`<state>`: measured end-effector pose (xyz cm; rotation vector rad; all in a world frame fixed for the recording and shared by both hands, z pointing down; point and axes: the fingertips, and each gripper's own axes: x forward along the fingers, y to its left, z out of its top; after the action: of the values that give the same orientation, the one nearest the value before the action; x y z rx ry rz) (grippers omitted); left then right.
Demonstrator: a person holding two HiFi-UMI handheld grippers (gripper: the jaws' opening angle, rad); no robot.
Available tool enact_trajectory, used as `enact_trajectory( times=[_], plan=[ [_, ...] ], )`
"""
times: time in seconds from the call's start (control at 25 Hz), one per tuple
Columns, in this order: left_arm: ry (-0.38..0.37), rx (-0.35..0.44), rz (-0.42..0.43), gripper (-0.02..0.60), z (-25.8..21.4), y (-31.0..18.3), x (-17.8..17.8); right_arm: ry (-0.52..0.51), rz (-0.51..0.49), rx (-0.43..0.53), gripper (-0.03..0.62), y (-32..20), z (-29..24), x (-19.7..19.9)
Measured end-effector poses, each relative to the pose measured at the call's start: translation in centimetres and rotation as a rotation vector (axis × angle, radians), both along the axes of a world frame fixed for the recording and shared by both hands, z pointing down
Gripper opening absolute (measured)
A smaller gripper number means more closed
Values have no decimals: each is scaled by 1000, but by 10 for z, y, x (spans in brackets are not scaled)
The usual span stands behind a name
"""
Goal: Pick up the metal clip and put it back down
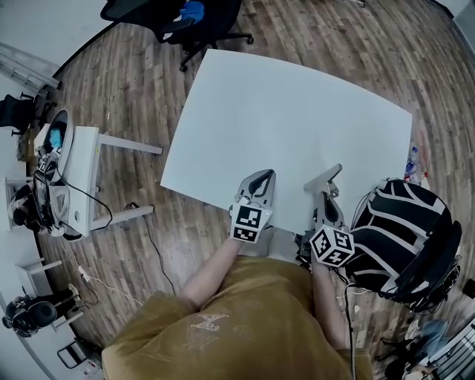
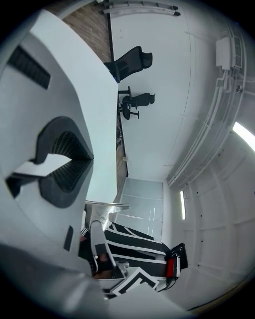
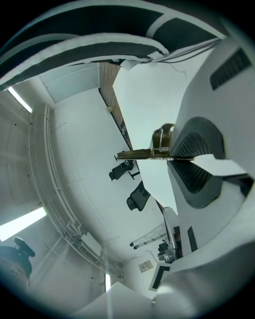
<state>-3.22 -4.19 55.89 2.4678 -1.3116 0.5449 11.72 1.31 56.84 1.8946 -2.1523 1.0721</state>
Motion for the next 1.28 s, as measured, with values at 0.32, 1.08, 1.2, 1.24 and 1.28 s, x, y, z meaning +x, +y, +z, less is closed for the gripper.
enact_trajectory(
  times=[0.32, 1.08, 1.2, 1.24, 1.28],
  plan=[
    [-5, -45, 21, 6, 15, 7, 0, -145, 48, -74, 8, 4, 19, -2],
    [-8, -105, 17, 6, 34, 12, -1, -629, 209, -191, 8, 4, 58, -9],
    [-10, -111, 20, 6, 36, 13, 0, -699, 230, -210, 8, 3, 64, -12],
    [-10, -113, 22, 6, 36, 14, 0, -721, 238, -216, 8, 2, 66, -12],
    [-9, -117, 22, 6, 36, 14, 1, -745, 248, -224, 8, 2, 68, -13]
  ],
)
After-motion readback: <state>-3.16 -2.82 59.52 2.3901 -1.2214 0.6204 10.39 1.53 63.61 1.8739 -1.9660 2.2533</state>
